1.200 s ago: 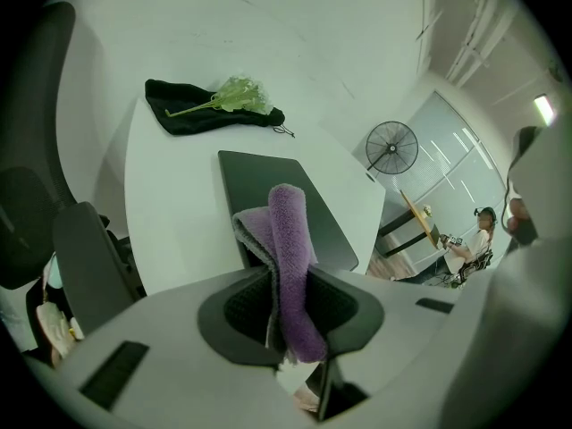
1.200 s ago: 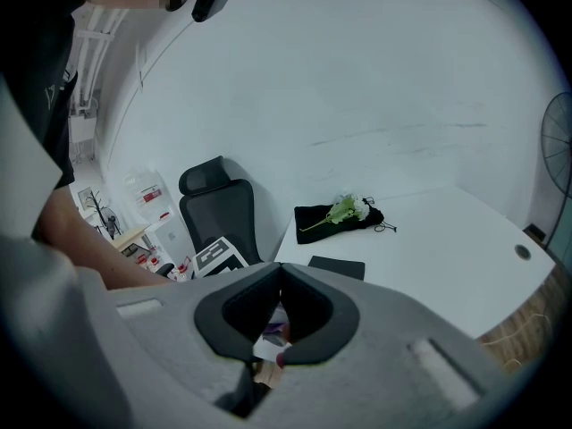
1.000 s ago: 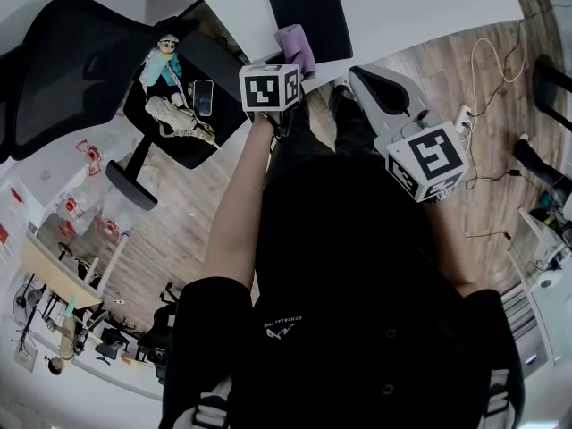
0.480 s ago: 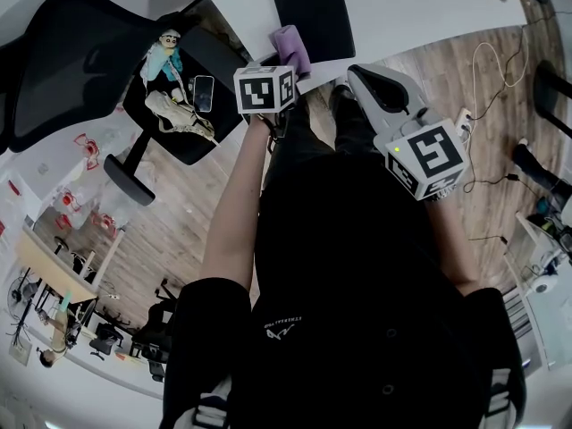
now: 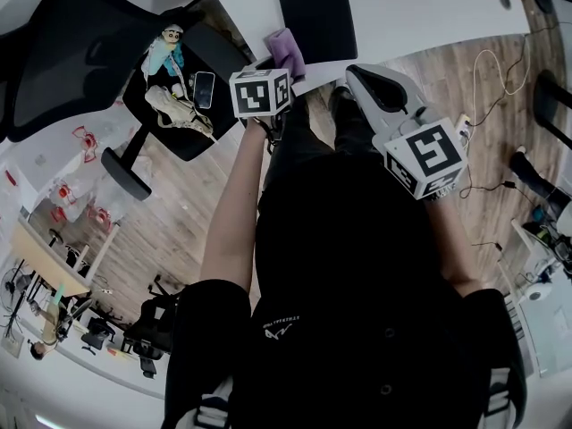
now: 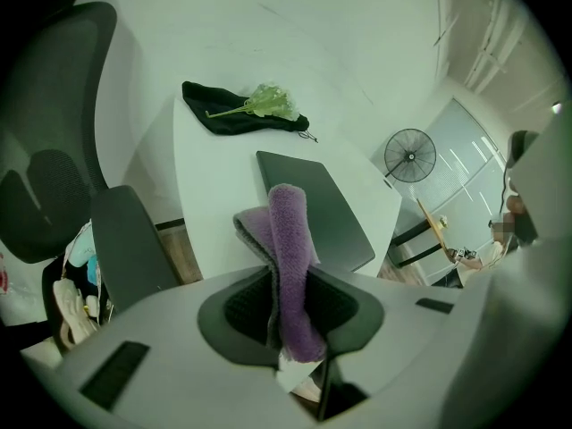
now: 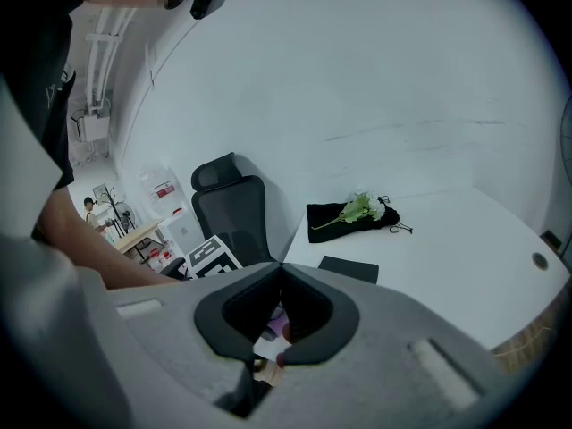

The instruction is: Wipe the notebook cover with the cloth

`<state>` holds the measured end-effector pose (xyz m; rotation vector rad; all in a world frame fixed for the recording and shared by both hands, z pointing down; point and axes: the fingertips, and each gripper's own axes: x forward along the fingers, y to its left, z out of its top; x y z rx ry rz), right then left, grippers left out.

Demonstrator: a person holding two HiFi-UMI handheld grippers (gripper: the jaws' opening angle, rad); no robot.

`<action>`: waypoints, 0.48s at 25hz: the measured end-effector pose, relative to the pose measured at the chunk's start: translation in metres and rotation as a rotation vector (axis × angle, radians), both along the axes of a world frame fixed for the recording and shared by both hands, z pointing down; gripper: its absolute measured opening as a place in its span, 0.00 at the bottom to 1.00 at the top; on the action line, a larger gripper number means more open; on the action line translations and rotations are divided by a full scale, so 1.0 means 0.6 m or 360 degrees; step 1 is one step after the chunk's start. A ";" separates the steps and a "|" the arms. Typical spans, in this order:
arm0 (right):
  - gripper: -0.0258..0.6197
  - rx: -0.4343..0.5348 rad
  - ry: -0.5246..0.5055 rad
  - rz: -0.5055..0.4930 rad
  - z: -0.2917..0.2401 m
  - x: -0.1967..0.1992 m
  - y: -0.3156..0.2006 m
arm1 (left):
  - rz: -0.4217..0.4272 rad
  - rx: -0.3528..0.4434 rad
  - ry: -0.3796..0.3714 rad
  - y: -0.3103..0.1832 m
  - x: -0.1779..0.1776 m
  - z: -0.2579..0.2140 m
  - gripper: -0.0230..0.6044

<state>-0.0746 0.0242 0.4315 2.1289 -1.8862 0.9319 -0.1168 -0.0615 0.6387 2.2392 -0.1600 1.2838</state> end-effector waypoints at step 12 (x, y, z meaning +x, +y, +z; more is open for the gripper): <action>0.05 0.0002 -0.0025 -0.0044 0.011 0.002 0.002 | -0.0095 0.0004 0.0005 0.002 -0.034 -0.007 0.17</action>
